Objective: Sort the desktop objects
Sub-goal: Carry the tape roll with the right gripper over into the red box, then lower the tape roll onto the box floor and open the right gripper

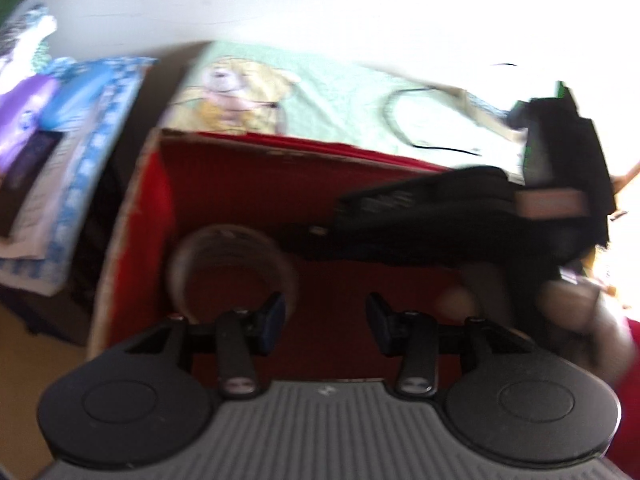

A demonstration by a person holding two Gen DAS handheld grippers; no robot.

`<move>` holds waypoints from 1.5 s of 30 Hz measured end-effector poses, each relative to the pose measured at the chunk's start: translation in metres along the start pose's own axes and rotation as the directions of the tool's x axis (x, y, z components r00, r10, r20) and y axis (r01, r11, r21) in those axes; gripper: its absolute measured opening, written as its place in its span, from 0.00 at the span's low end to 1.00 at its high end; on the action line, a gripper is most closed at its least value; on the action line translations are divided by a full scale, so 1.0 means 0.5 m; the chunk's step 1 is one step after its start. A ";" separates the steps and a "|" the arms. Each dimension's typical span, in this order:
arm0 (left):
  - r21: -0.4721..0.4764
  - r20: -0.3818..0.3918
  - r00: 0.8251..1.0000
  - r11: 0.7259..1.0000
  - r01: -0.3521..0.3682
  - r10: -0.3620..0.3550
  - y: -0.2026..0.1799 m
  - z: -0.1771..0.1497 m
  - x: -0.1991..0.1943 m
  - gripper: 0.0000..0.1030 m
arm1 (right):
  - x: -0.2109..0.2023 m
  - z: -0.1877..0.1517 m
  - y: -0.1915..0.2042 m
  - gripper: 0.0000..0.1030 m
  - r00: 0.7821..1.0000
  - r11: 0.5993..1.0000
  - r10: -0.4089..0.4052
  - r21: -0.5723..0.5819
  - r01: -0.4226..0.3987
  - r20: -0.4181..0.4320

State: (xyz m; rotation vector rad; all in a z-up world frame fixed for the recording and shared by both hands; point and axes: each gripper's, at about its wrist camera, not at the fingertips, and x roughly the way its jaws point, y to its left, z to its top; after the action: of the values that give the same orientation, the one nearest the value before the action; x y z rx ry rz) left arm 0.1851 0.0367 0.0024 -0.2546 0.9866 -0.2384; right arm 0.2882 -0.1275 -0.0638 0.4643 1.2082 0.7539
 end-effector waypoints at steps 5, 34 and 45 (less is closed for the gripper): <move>0.048 -0.086 0.995 0.997 0.058 -0.053 -0.030 -0.007 0.015 0.52 | 0.000 0.001 0.005 0.22 1.000 1.000 -0.006 -0.013 0.006 0.005; -0.064 -0.234 0.950 0.972 -0.227 0.206 0.006 0.035 0.103 0.51 | 0.010 -0.006 0.012 0.26 0.999 0.999 -0.037 -0.036 0.037 -0.005; -0.053 -0.232 0.947 0.969 -0.242 0.224 -0.001 0.039 0.107 0.49 | 0.010 -0.009 0.018 0.29 0.998 0.996 -0.054 -0.065 0.056 0.021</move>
State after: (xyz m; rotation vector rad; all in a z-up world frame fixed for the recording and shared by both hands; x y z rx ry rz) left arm 0.2297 0.0216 -0.0295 -0.1842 1.2421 -0.0094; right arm 0.2824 -0.1180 -0.0621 0.3818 1.1708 0.7381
